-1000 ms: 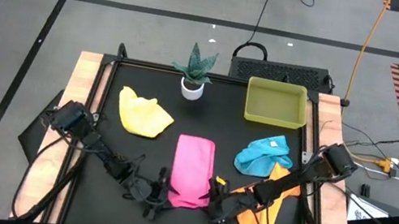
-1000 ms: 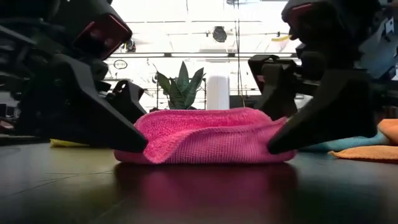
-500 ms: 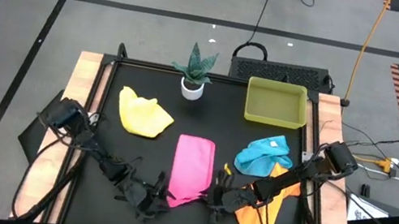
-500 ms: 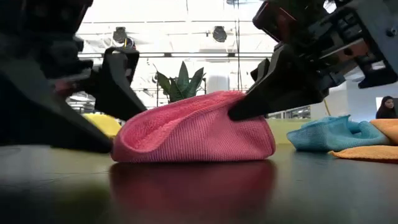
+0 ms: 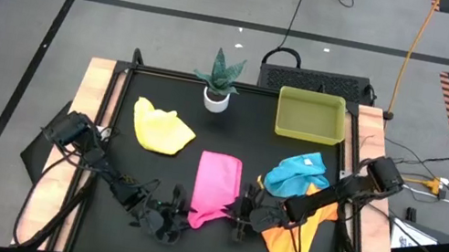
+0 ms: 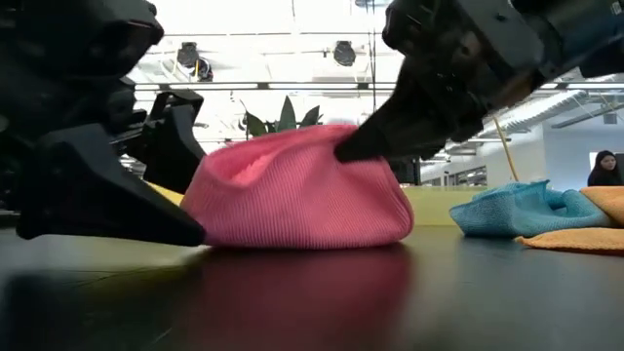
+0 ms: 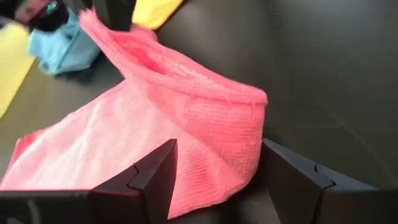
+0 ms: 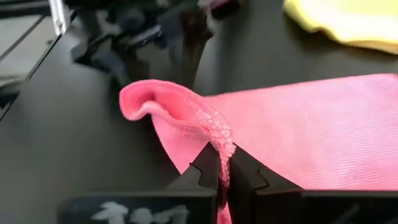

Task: Fold microfiber towels
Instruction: Fold the pink microfiber cloth

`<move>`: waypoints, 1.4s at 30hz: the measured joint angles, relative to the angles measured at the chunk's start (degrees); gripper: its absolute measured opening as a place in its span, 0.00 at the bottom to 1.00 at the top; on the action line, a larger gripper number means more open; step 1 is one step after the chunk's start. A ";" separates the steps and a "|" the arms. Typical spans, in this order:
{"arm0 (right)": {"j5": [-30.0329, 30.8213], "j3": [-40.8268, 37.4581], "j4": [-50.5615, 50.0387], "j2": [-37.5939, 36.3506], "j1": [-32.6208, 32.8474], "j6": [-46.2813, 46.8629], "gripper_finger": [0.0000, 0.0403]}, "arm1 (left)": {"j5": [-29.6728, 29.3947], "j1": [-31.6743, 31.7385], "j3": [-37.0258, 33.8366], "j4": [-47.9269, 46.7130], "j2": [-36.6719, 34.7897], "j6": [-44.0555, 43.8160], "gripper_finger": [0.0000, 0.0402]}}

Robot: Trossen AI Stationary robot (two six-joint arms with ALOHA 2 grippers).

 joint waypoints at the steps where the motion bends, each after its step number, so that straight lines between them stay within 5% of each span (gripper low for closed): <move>1: 0.82 -0.02 -0.18 -0.46 0.00 0.05 0.00 | -0.01 0.23 0.00 -0.03 0.00 -1.55 0.56; 7: 1.03 -0.02 -0.21 -2.04 1.01 0.32 0.00 | -4.33 1.20 0.00 0.60 0.01 -12.49 0.56; 22: 1.16 -4.72 -2.10 -2.02 1.45 8.59 0.00 | -10.18 -0.80 0.02 8.99 0.07 -16.17 0.56; 42: 1.14 -6.45 2.80 -2.02 1.92 7.90 0.00 | -9.15 -0.69 0.54 6.35 2.55 -5.39 0.56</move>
